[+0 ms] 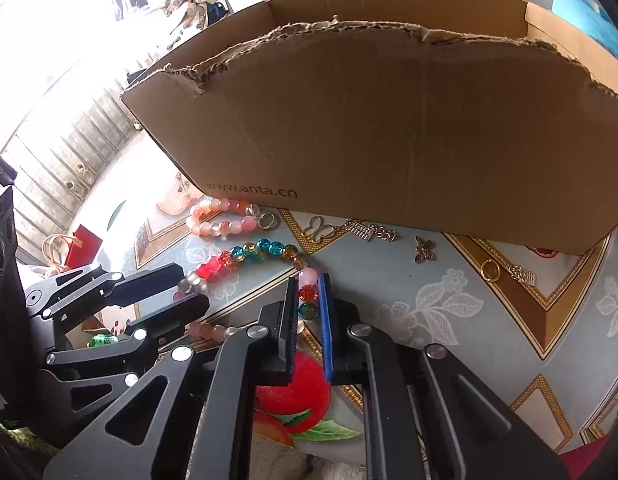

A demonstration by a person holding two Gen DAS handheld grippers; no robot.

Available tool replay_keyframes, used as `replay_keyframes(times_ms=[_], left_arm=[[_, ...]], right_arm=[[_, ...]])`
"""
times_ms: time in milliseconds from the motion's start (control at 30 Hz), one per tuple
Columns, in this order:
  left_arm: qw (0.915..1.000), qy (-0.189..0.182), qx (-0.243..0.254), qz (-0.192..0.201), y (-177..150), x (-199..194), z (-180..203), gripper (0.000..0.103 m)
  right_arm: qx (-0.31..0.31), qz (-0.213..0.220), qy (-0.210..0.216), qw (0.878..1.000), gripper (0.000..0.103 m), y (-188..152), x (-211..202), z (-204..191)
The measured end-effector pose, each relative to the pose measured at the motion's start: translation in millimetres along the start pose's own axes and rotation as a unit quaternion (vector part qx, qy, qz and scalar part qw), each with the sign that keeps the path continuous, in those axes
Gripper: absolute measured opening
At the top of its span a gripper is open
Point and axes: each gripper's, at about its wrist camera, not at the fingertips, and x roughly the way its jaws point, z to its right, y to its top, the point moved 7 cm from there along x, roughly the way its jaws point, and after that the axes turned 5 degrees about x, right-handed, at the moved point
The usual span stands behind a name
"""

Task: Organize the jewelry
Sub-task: 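Close the right gripper on the beaded bracelet and lift it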

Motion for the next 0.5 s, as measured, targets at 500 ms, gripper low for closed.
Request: replay_keyframes(times_ms=[500], left_arm=[[1.0000,-0.002,-0.002,0.000,0,-1,-5,0.019]], right_arm=[[-0.010,-0.014,-0.016,1.000,0.011,-21,-19,4]])
